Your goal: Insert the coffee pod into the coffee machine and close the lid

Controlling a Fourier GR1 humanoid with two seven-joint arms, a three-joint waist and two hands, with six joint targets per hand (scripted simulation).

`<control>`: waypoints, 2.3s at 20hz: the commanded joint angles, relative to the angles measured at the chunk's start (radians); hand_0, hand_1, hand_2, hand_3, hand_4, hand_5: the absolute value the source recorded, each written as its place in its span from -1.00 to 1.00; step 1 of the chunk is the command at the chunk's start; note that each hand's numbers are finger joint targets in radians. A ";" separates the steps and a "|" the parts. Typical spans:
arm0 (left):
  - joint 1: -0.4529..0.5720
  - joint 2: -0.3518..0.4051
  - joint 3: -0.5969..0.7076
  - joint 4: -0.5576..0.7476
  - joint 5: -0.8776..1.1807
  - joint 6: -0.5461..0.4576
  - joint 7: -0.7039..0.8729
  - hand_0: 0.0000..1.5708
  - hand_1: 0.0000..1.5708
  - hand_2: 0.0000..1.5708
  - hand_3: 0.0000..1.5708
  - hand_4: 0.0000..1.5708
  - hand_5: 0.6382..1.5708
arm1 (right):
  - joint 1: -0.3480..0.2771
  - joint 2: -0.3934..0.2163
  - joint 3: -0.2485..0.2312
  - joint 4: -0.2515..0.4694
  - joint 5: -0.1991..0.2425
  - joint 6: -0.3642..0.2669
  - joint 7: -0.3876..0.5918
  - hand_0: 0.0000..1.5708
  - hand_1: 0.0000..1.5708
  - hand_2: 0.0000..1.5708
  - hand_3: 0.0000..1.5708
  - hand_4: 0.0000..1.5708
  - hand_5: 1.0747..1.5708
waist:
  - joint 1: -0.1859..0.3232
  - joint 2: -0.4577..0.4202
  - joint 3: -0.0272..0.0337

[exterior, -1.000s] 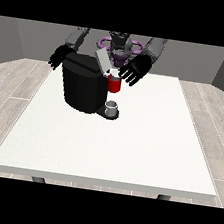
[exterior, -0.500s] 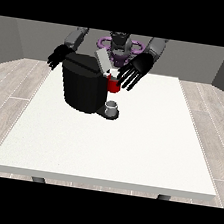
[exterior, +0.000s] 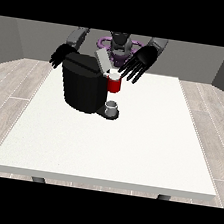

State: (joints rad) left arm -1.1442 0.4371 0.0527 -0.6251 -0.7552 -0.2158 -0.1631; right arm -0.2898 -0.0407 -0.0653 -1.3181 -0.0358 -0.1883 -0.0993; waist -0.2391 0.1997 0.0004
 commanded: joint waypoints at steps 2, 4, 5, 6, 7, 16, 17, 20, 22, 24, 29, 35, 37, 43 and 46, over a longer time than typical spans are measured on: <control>0.071 -0.019 -0.001 -0.019 0.001 0.006 -0.029 -1.00 -1.00 -1.00 -1.00 -1.00 1.00 | 0.065 0.023 0.009 0.006 -0.010 0.005 -0.009 -1.00 -1.00 -1.00 -1.00 -0.52 1.00 | 0.031 -0.060 -0.0003; 0.093 -0.054 0.006 -0.030 0.018 -0.005 0.004 -1.00 -1.00 -1.00 -1.00 -1.00 1.00 | 0.094 0.035 -0.011 0.037 -0.014 -0.011 -0.065 -1.00 -1.00 -1.00 -1.00 -0.51 1.00 | 0.061 -0.089 0.0000; 0.118 -0.066 0.021 -0.022 0.031 0.017 -0.017 -1.00 -1.00 -1.00 -1.00 -1.00 1.00 | 0.069 -0.006 -0.010 -0.011 -0.021 0.015 0.009 -1.00 -1.00 -1.00 -1.00 -0.48 1.00 | 0.041 -0.096 -0.0005; 0.080 -0.089 0.038 -0.059 0.058 0.013 0.003 -1.00 -1.00 -1.00 -1.00 -1.00 1.00 | 0.025 -0.029 -0.082 0.058 -0.062 0.020 -0.036 -1.00 -1.00 -1.00 -1.00 -0.51 1.00 | 0.088 -0.084 0.0001; 0.100 -0.108 0.043 -0.046 0.074 -0.024 0.029 -1.00 -1.00 -1.00 -1.00 -1.00 1.00 | 0.071 -0.016 -0.054 0.053 -0.044 0.017 -0.031 -1.00 -1.00 -1.00 -1.00 -0.45 1.00 | 0.082 -0.126 -0.0001; 0.344 -0.256 0.276 -0.033 0.378 -0.035 -0.062 -1.00 -1.00 -1.00 -1.00 -1.00 1.00 | 0.245 -0.020 -0.042 0.010 -0.032 0.028 -0.039 -1.00 -1.00 -1.00 -1.00 -0.37 1.00 | 0.189 -0.357 -0.0012; 0.371 -0.329 0.249 -0.053 0.366 0.008 -0.061 -1.00 -1.00 -1.00 -1.00 -1.00 1.00 | 0.237 -0.040 -0.037 0.018 -0.018 0.033 -0.018 -1.00 -1.00 -1.00 -1.00 -0.45 1.00 | 0.215 -0.397 -0.0009; 0.405 -0.290 0.286 -0.069 0.417 -0.036 -0.086 -1.00 -1.00 -1.00 -1.00 -1.00 1.00 | 0.210 -0.071 -0.031 -0.018 -0.027 0.079 -0.032 -1.00 -1.00 -1.00 -1.00 -0.50 1.00 | 0.236 -0.377 -0.0006; 0.458 -0.335 0.305 -0.064 0.448 -0.024 -0.072 -1.00 -1.00 -1.00 -1.00 -0.82 1.00 | 0.212 -0.080 -0.014 -0.055 -0.048 0.118 0.027 -1.00 -1.00 -1.00 -1.00 -0.53 1.00 | 0.246 -0.437 -0.0009; 0.525 -0.334 0.322 -0.057 0.460 -0.004 -0.106 -1.00 -1.00 -1.00 -1.00 -0.73 1.00 | 0.190 -0.086 0.028 -0.125 -0.042 0.139 0.096 -1.00 -1.00 -1.00 -1.00 -0.67 1.00 | 0.223 -0.449 -0.0015; 0.570 -0.319 0.327 -0.093 0.505 -0.061 -0.125 -1.00 -1.00 -1.00 -1.00 -1.00 1.00 | 0.067 -0.102 0.030 -0.187 -0.056 0.146 0.172 -1.00 -1.00 -1.00 -1.00 -1.00 1.00 | 0.262 -0.409 -0.0012; 0.622 -0.429 0.279 -0.206 0.560 -0.087 -0.046 -1.00 -1.00 -1.00 -1.00 -0.82 1.00 | 0.065 -0.175 -0.018 -0.105 -0.051 0.206 0.111 -1.00 -1.00 -1.00 -1.00 -1.00 1.00 | 0.389 -0.414 -0.0001; 0.637 -0.422 0.280 -0.224 0.585 -0.123 -0.016 -1.00 -1.00 -1.00 -1.00 -1.00 1.00 | -0.007 -0.175 -0.002 -0.134 -0.039 0.183 0.206 -1.00 -1.00 -1.00 -1.00 -0.83 1.00 | 0.406 -0.439 -0.0005; 0.742 -0.435 0.227 -0.388 0.619 -0.097 -0.030 -1.00 -1.00 -1.00 -1.00 -0.86 1.00 | 0.013 -0.124 0.062 -0.106 0.028 0.194 0.112 -1.00 -1.00 -1.00 -1.00 -1.00 1.00 | 0.386 -0.358 -0.0002; 0.740 -0.425 0.200 -0.497 0.672 -0.134 0.085 -1.00 -1.00 -1.00 -1.00 -1.00 1.00 | -0.015 -0.137 0.006 -0.030 -0.010 0.210 0.119 -1.00 -1.00 -1.00 -1.00 -1.00 1.00 | 0.429 -0.360 0.0001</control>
State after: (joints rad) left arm -0.4195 0.0171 0.2806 -1.0110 -0.1188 -0.3239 -0.1532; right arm -0.2697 -0.1718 -0.0266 -1.4080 -0.0358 0.0128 0.0308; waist 0.1539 -0.1811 0.0000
